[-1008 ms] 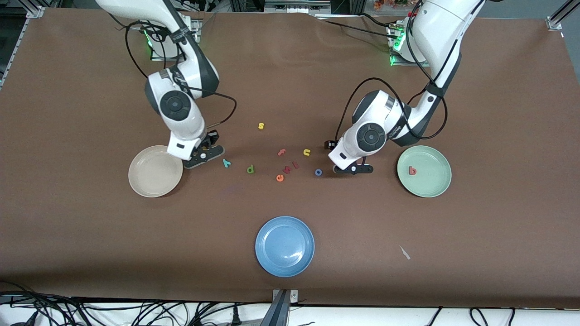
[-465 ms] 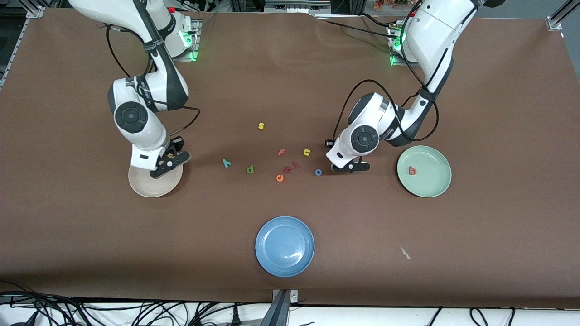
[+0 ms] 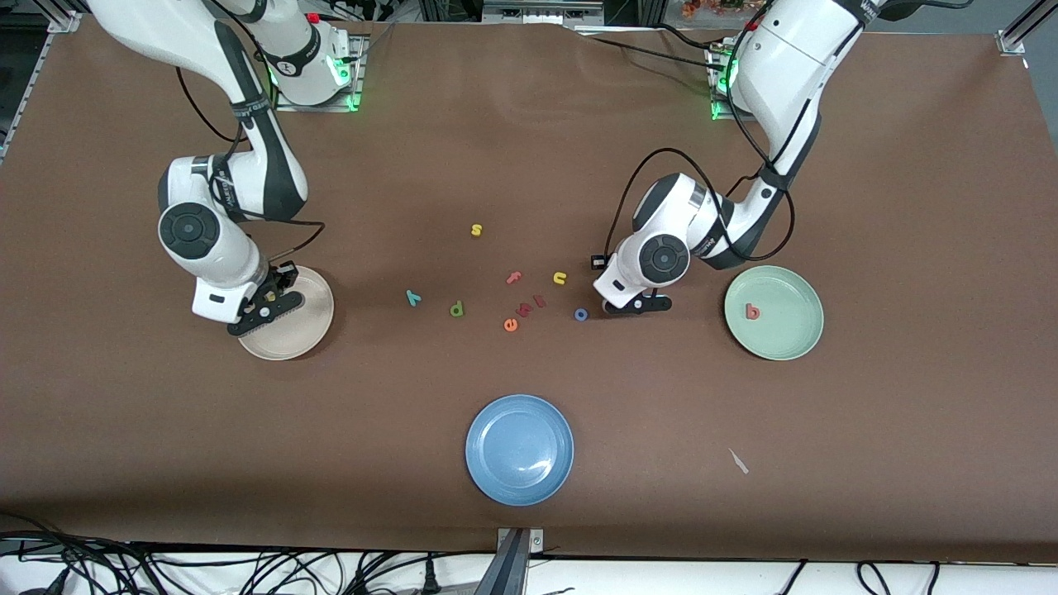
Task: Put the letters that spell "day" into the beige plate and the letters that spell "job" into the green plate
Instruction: 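Place yellow letter on the beige plate while the left gripper grasps cyan letter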
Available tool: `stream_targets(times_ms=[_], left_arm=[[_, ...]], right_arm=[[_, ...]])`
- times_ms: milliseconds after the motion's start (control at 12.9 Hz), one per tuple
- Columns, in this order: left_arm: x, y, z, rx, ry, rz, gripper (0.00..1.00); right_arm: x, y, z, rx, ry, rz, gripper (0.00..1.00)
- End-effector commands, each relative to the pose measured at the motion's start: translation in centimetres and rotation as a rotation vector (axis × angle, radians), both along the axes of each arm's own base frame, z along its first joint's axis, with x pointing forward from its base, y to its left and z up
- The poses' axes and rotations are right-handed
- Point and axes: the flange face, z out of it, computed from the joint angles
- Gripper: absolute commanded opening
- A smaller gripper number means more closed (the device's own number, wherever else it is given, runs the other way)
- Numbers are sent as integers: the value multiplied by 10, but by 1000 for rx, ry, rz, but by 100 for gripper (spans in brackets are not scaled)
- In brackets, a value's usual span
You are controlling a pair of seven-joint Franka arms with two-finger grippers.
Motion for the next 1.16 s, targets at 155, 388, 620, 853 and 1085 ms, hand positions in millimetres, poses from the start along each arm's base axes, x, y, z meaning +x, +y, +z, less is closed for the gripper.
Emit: stream_targets(times_ms=[155, 388, 620, 853, 1085], left_arm=[[-1, -3, -5, -23, 7, 29, 40], [-1, -2, -6, -23, 9, 30, 10], [0, -1, -3, -24, 8, 26, 0], [7, 6, 17, -18, 12, 17, 0], [33, 43, 54, -29, 54, -25, 0]], right_arm=[[-1, -4, -17, 94, 8, -127, 30], [0, -10, -17, 107, 11, -156, 100], [1, -9, -12, 111, 4, -154, 100], [-6, 2, 6, 134, 37, -243, 100], [-14, 45, 16, 140, 62, -333, 100]])
